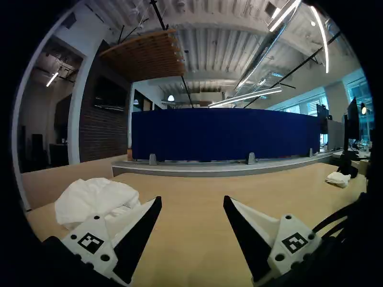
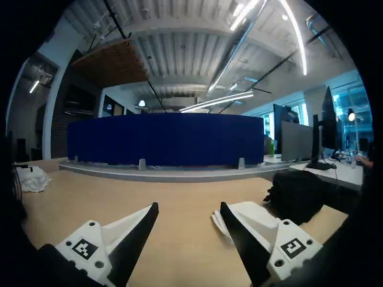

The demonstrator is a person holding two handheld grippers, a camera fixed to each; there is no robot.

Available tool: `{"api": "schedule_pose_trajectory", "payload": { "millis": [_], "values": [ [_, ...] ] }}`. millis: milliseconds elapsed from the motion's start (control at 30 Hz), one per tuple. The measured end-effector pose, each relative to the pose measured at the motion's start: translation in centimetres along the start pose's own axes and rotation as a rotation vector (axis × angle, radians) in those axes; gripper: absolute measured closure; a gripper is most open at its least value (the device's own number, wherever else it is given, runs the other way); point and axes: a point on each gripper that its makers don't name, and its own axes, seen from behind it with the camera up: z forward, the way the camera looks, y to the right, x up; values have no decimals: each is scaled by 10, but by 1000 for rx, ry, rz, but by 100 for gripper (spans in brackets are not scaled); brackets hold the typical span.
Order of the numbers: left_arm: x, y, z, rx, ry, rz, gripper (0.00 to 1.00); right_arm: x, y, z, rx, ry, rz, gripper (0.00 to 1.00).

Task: Fold towel

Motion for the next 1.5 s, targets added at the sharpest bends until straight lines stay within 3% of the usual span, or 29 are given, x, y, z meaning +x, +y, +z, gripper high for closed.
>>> {"api": "schedule_pose_trajectory", "payload": {
  "millis": [1500],
  "values": [
    [0, 0, 0, 0, 0, 0, 4, 2, -7, -2, 31, 6, 1, 0]
  ]
}}
